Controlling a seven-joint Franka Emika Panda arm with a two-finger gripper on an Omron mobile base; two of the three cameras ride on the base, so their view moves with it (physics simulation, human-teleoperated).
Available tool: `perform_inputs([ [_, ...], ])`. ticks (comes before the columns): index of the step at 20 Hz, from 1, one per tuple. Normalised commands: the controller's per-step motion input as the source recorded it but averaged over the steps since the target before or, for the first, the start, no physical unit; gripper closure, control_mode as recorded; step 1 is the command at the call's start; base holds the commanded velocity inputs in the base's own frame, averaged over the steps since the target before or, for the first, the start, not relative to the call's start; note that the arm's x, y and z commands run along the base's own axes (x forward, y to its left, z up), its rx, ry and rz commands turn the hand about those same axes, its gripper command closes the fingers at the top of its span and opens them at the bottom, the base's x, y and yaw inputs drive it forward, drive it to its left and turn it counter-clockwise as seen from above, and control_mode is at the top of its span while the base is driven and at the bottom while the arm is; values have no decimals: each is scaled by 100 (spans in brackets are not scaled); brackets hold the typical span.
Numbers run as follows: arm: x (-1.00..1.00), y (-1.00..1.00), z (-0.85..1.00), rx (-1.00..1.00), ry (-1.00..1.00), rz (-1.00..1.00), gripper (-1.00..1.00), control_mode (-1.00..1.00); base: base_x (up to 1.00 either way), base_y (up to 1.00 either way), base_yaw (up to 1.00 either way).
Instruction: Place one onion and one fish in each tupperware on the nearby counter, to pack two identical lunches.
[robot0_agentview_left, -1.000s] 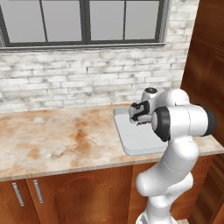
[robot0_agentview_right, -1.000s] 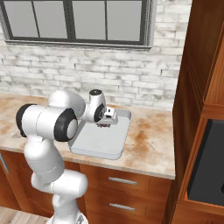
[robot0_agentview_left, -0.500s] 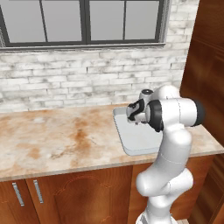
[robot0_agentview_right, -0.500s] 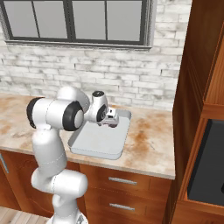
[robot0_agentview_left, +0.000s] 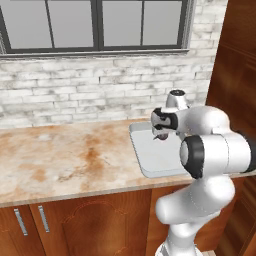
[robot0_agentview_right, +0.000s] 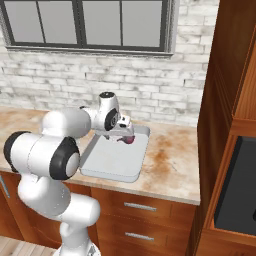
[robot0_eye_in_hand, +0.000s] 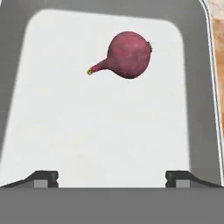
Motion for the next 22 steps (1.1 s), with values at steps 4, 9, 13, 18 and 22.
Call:
perform_inputs([
  [4,-100,1,95,-8,-6,0,-100,-100,0,0,0],
  [9,-92,18,88,-11,-15,0,-100,-100,0,0,0],
  [13,-87,21,83,-12,-16,2,-100,-100,0,0,0],
  [18,-100,5,42,-9,-29,14,-100,-100,0,0,0],
  [22,-50,0,4,-2,-18,9,-100,100,-50,0,9],
])
